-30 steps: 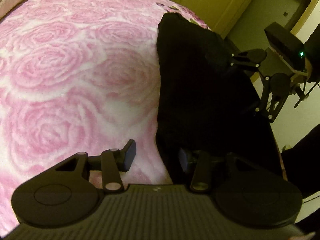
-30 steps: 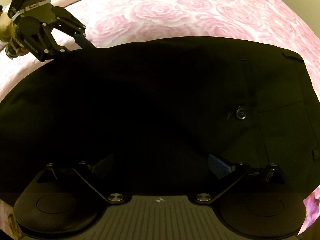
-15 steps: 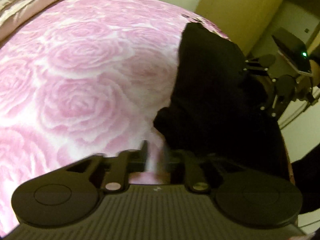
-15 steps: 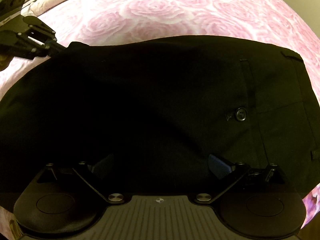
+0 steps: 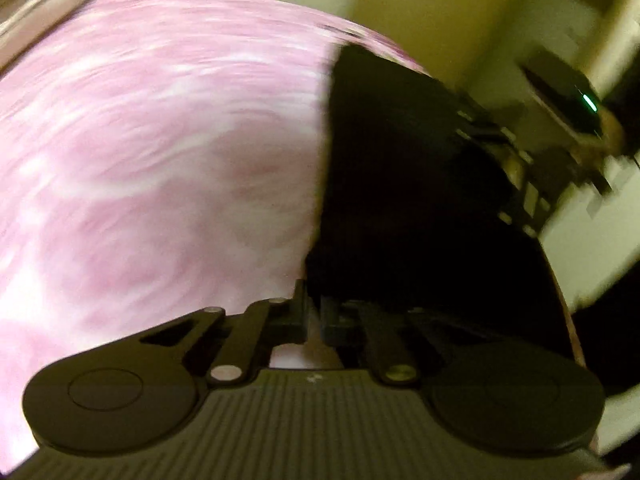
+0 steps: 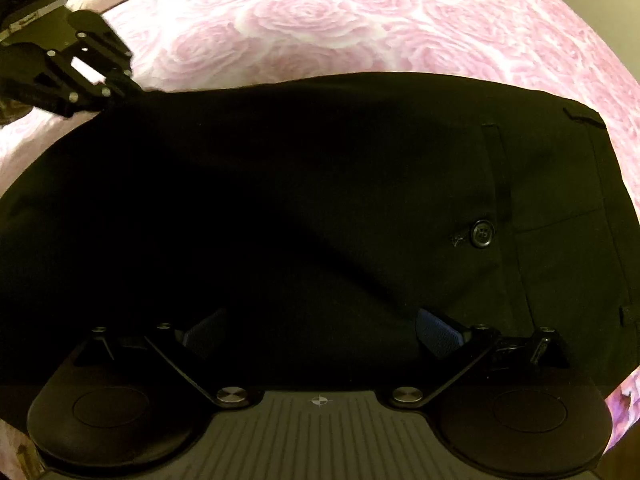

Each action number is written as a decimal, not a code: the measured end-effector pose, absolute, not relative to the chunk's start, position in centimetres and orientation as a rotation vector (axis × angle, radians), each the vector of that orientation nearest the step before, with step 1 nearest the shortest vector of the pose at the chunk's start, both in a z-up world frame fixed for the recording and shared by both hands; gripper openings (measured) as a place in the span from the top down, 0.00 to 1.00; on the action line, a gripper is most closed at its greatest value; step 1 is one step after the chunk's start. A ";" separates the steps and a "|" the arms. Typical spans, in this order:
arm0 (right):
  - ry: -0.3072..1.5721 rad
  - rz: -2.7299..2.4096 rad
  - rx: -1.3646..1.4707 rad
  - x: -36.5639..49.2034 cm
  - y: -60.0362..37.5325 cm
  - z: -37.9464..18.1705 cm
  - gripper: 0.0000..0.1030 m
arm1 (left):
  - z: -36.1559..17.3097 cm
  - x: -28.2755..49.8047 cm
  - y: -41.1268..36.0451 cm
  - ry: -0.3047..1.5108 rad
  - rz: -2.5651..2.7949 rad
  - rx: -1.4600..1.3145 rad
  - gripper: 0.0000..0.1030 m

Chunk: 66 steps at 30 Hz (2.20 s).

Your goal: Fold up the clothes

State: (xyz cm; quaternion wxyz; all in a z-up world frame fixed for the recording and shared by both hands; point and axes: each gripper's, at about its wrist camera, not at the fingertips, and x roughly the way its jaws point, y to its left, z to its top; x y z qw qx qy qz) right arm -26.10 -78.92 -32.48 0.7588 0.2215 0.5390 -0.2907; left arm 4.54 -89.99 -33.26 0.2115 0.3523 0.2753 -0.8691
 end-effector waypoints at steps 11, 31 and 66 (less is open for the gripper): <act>1.186 -0.643 0.473 -25.2 -79.0 -32.3 0.00 | -33.5 7.0 -89.4 0.847 -2.365 0.926 0.72; 1.033 -0.580 0.223 -20.3 -78.2 -28.6 0.00 | -35.1 7.9 -90.0 1.020 -2.273 0.745 0.97; 0.995 -0.808 0.295 -28.9 -86.6 -31.6 0.01 | -33.0 3.2 -89.1 0.988 -2.056 0.896 0.99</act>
